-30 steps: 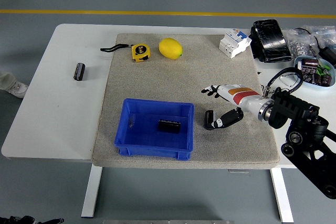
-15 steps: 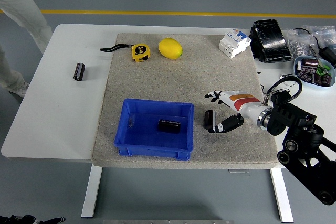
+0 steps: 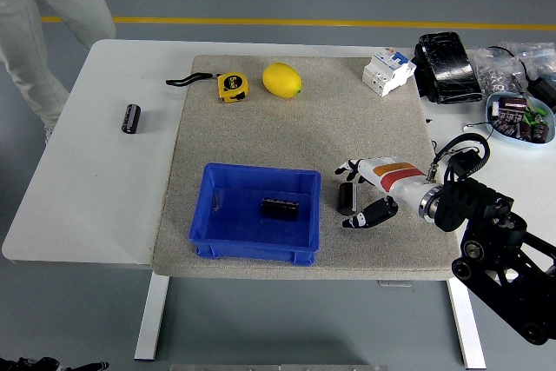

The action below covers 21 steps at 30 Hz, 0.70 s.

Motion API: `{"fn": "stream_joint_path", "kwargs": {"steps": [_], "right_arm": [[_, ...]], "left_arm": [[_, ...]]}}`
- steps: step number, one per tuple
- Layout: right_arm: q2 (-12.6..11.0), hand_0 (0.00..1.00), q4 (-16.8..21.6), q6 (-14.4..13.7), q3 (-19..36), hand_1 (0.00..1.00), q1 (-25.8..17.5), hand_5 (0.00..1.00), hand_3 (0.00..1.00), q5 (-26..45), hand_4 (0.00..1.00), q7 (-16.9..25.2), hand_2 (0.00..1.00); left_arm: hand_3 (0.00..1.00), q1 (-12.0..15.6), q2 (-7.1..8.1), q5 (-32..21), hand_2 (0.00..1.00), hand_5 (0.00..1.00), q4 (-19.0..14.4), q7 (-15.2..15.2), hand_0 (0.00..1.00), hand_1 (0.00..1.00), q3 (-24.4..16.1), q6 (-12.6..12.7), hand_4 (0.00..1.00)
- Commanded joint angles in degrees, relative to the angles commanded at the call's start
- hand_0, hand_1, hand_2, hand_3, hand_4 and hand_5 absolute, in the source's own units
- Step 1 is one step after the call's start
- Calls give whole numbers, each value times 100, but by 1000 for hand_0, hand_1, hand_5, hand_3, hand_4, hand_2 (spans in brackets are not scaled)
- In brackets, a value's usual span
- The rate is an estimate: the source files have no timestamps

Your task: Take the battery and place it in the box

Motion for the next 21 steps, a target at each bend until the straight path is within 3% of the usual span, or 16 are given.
{"fn": "stream_joint_path", "kwargs": {"steps": [2, 3, 8, 9, 14, 15, 20, 21], "right_arm": [[34, 623, -62, -62, -26, 627, 11, 277, 787, -15, 998, -8, 684], [46, 543, -85, -84, -39, 567, 15, 275, 725, -18, 998, -10, 622], [79, 543, -226, -214, -143, 567, 46, 275, 725, -18, 998, -16, 622], [86, 440, -265, -244, -159, 504, 51, 245, 638, -17, 998, -14, 533], [101, 440, -452, -388, -207, 504, 71, 245, 638, -21, 998, -2, 533], [103, 373, -497, -426, -209, 433, 75, 181, 502, -41, 926, 2, 470], [94, 373, -565, -543, -210, 433, 90, 181, 502, -46, 926, 13, 470], [95, 307, -574, -556, -203, 388, 96, 120, 442, -48, 811, 14, 427]], "left_arm": [[696, 1, -3, -9, 833, 671, -2, 2, 785, 805, 6, 2, 769], [696, 0, -3, -6, 833, 670, -2, 4, 784, 805, 4, 2, 769], [696, -11, -2, -24, 833, 670, -5, 6, 784, 805, 23, 0, 769], [695, -12, -3, -24, 833, 669, -5, 7, 784, 806, 22, 2, 768], [695, -16, -2, -57, 833, 669, -7, 6, 784, 806, 46, 5, 768], [695, -18, -2, -56, 832, 669, -6, 5, 785, 805, 44, 7, 768], [695, -22, -2, -83, 832, 669, -5, 0, 785, 805, 61, 13, 768], [695, -26, -3, -87, 834, 670, -4, -2, 787, 806, 64, 16, 768]]}}
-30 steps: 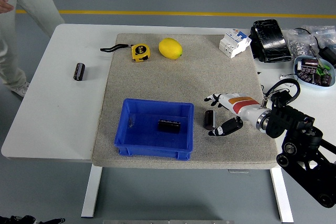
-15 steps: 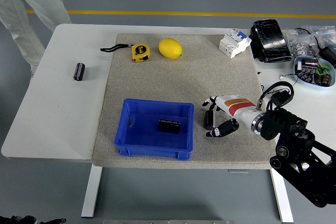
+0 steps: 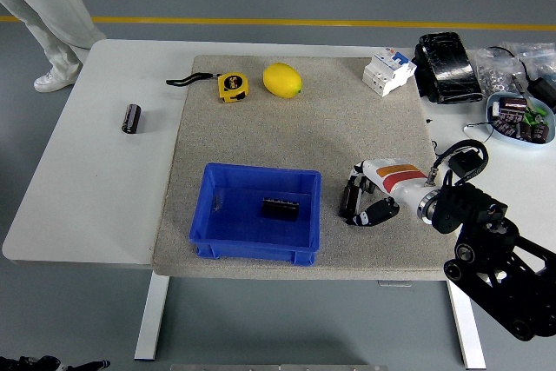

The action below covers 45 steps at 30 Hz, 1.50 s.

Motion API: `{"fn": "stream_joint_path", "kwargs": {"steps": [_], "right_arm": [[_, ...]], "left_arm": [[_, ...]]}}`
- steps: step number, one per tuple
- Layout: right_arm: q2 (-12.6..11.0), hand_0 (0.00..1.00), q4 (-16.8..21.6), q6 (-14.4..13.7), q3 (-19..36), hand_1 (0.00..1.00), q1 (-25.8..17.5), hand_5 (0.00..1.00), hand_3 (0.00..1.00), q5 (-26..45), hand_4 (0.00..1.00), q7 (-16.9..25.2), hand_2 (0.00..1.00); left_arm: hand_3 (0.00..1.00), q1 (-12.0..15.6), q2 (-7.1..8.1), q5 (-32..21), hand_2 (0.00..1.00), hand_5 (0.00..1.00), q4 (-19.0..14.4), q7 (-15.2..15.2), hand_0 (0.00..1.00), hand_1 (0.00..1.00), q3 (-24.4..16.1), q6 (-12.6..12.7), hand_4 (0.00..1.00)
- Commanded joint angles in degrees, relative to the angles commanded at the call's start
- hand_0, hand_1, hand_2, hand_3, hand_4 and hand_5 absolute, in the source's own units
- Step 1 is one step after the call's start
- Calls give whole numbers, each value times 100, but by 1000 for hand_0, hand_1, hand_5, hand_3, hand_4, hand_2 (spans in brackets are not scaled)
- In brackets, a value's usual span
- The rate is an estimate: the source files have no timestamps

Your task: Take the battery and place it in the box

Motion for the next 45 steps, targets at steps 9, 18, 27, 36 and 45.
{"fn": "stream_joint_path", "kwargs": {"steps": [9, 18, 27, 36, 45], "right_arm": [[-15, 301, -13, -37, 43, 380, 35, 125, 438, -24, 803, -2, 427], [-57, 305, 45, -43, 162, 378, 93, 129, 436, -23, 809, -1, 423], [-118, 308, 265, -31, 375, 378, 259, 113, 436, -21, 793, -1, 423], [-164, 313, 949, 25, 418, 379, 411, 106, 436, 128, 764, -41, 424], [-180, 327, 1682, 145, -47, 381, 673, 114, 441, 345, 782, -73, 428]], "left_arm": [[695, -9, -1, -11, 834, 669, 0, -2, 787, 806, 11, -2, 768], [696, -21, 6, -98, 833, 669, -3, -2, 787, 806, 64, 6, 768], [695, -20, 15, -90, 832, 670, -10, 11, 787, 806, 58, -5, 767], [697, -20, 21, -70, 833, 669, -13, 19, 788, 806, 39, -10, 768], [698, -19, 23, -23, 832, 670, -12, 24, 788, 806, -7, -10, 769]]}}
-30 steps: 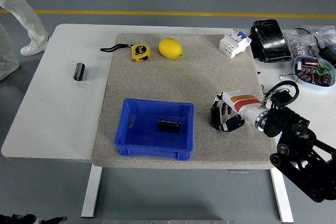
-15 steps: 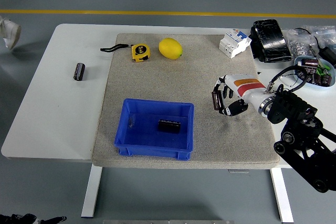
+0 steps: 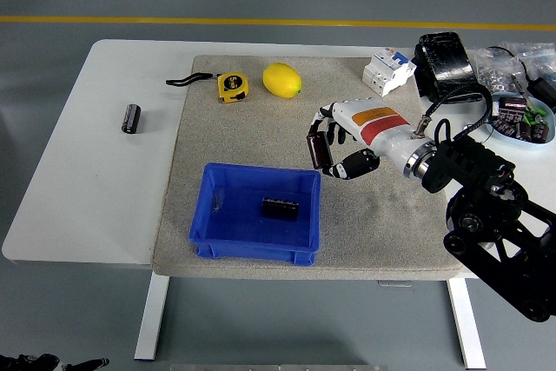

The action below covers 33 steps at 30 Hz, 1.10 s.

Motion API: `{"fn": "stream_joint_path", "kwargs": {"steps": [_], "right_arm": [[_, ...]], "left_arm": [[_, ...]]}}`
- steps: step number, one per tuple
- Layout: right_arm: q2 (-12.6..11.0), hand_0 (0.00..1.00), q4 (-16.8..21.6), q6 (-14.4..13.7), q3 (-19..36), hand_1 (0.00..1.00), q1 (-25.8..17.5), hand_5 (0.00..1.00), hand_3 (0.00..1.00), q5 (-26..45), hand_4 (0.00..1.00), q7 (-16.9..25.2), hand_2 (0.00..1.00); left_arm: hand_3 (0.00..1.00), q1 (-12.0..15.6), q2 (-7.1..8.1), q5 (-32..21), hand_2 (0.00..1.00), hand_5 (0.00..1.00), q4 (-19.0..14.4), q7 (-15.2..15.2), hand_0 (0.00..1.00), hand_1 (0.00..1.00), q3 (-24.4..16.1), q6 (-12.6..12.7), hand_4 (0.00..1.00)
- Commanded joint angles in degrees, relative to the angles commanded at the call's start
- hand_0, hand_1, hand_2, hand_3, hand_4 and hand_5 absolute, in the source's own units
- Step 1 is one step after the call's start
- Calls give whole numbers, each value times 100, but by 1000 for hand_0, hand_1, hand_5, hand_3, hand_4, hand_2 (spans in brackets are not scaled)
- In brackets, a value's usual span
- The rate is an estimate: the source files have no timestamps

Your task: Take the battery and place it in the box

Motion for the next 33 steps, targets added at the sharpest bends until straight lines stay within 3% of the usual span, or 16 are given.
{"fn": "stream_joint_path", "kwargs": {"steps": [7, 12, 20, 21, 26, 27, 32, 33], "right_arm": [[157, 342, -129, 9, -485, 389, 289, 118, 443, 166, 787, 36, 433], [270, 353, -337, 16, -531, 388, 369, 118, 445, 181, 790, 26, 433], [293, 351, -325, 178, -647, 393, 398, 123, 447, 210, 792, 49, 435], [295, 461, -320, 216, -662, 505, 398, 187, 533, 216, 875, 69, 551], [291, 461, -323, 412, -690, 505, 404, 187, 533, 223, 875, 167, 551], [287, 612, -324, 423, -685, 633, 406, 257, 598, 223, 959, 166, 734], [279, 612, -345, 476, -650, 633, 408, 257, 598, 191, 959, 174, 734], [274, 664, -348, 479, -641, 679, 407, 287, 736, 185, 998, 173, 805]], "left_arm": [[698, -3, 4, 68, 832, 670, -4, 10, 789, 806, -39, -10, 770], [699, -6, 8, 84, 832, 671, -5, 9, 789, 806, -46, -10, 771], [699, 5, 17, 166, 832, 671, -11, 24, 790, 805, -91, -28, 771], [699, 6, 19, 172, 832, 672, -12, 25, 788, 805, -92, -30, 771], [699, 10, 23, 215, 832, 672, -13, 32, 788, 805, -124, -35, 771], [698, 11, 25, 219, 833, 673, -13, 31, 785, 805, -126, -36, 772], [698, 11, 23, 246, 833, 673, -9, 24, 785, 805, -145, -37, 772], [698, 11, 22, 248, 836, 672, -7, 20, 787, 805, -147, -36, 771]]}}
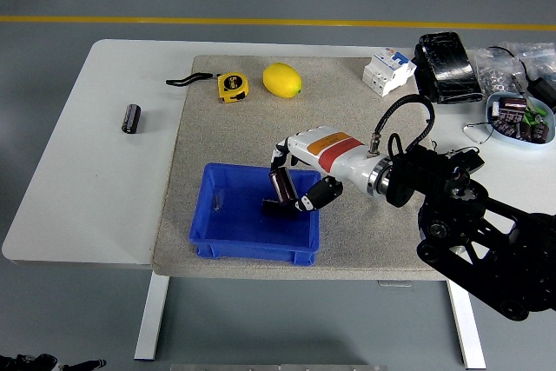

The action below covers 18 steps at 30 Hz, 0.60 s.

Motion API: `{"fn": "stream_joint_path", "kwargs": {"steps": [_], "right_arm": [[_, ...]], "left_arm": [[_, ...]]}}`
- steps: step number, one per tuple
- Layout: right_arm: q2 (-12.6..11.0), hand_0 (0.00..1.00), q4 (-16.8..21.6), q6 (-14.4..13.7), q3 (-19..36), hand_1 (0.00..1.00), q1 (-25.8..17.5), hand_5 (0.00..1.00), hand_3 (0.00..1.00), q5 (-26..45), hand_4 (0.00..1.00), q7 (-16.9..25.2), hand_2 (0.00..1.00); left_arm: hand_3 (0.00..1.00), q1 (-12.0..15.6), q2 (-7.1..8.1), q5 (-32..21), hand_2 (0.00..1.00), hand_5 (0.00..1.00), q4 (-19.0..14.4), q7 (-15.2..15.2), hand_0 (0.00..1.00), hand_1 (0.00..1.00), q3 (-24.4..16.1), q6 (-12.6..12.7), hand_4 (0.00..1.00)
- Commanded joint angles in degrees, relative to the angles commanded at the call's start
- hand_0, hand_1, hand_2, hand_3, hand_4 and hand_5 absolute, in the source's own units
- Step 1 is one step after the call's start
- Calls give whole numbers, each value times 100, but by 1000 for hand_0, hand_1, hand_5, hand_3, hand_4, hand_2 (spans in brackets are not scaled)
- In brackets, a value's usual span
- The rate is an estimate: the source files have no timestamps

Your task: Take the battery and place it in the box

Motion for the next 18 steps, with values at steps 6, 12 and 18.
{"fn": "stream_joint_path", "kwargs": {"steps": [6, 12, 18], "right_arm": [[-7, 698, -6, 18, 58, 714, 22, 291, 794, -40, 998, 13, 845], [-22, 712, -21, -6, 93, 727, 24, 297, 812, -63, 998, 18, 859], [-21, 712, -28, -40, 143, 728, 27, 293, 816, -75, 998, 15, 856]], "left_arm": [[698, -24, -1, -8, 835, 672, 9, -20, 787, 805, 6, 3, 771], [698, -39, -1, -51, 835, 673, 13, -31, 787, 806, 34, 9, 771], [698, -43, 0, -89, 836, 673, 16, -36, 786, 805, 57, 17, 770]]}}
